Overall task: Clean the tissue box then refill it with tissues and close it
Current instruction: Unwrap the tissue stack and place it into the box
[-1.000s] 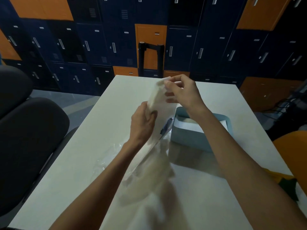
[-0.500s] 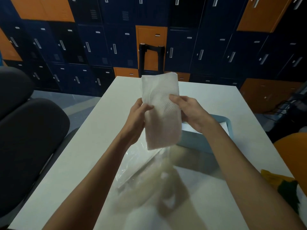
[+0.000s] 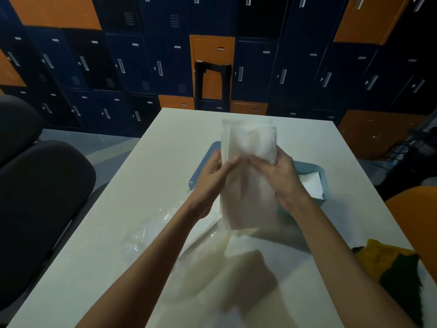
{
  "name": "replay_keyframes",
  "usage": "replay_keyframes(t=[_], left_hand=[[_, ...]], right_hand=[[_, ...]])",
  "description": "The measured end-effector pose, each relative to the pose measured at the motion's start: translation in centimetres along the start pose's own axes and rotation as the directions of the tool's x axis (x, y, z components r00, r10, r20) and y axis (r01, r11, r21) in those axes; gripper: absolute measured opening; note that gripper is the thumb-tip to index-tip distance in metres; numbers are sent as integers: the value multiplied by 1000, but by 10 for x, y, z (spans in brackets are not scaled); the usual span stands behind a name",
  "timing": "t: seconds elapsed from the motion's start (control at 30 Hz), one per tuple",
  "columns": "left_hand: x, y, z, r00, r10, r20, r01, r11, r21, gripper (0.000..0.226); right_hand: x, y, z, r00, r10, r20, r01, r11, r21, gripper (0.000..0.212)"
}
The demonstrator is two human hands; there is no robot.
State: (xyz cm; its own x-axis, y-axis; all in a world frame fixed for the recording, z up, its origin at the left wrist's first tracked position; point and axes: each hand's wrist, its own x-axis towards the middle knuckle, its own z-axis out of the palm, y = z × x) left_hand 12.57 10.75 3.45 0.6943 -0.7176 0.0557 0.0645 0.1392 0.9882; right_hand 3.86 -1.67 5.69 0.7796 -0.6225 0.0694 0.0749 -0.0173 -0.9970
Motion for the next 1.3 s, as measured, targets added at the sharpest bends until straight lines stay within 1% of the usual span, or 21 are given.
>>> replay_keyframes(t=[0.03,0.07,0.13,0.2,0.27,0.37,0.43,0.53,0.63,0.7,0.8,0.9,0.97,1.07,1.1,1.17,1.23,1.3], left_hand=[[-4,-4,2,998,-5,55,2,999,52,37],[-8,-9,5,996,-10,83,1,995,101,34],[-14,-21,13,999,-17,47,13,995,100,28],[-19,-28,19,999,-37,-12,38,998,46,26],[-22,-30,23,999,-48,-11,49,998,48,26],[-27,-34,32,999,-24,32,20,992,124,23],[-31,-37,37,999,14,46,-20,993,120,26],[-33,-46,44,997,66,42,-71,989,131,46],[-35,-53,47,997,70,22,-73,985,154,51],[-37,-53,48,997,70,15,-72,986,150,51],[-39,-49,51,995,99,-20,-95,986,137,52],[-39,-47,49,986,143,-83,-133,985,108,54],[-39,-44,49,984,147,-101,-140,987,76,56],[-39,-32,57,983,139,-118,-137,990,30,66],[-38,-27,60,980,138,-141,-138,990,4,66],[-34,-18,65,967,132,-216,-145,988,-45,58],[-28,-12,68,952,128,-279,-144,989,-39,41],[-25,-10,71,946,115,-303,-128,992,-21,23]], right_hand=[[-2,2,-5,999,-11,-47,12,1000,25,30],[-5,4,-11,998,-2,-63,5,999,44,30],[-13,9,-21,998,58,-10,-57,996,74,28],[-20,20,-30,989,134,66,-137,990,43,30],[-29,31,-37,988,149,49,-148,989,-10,33],[-43,37,-41,993,98,-63,-102,993,-60,29],[-55,32,-40,993,52,-109,-65,991,-114,28],[-70,32,-39,989,-35,-143,3,977,-215,38],[-74,36,-39,987,-50,-150,11,968,-250,49],[-75,39,-39,989,-37,-145,1,970,-245,53],[-74,42,-40,987,-62,-147,31,979,-203,57],[-73,45,-42,986,-85,-146,60,985,-164,48],[-74,46,-43,987,-95,-128,77,987,-141,45],[-72,48,-45,988,-113,-106,102,989,-108,49],[-71,48,-45,987,-119,-111,109,990,-94,52],[-68,47,-46,982,-136,-129,123,987,-105,55],[-67,46,-46,976,-162,-143,142,980,-137,54],[-65,45,-45,972,-178,-156,157,978,-139,50]])
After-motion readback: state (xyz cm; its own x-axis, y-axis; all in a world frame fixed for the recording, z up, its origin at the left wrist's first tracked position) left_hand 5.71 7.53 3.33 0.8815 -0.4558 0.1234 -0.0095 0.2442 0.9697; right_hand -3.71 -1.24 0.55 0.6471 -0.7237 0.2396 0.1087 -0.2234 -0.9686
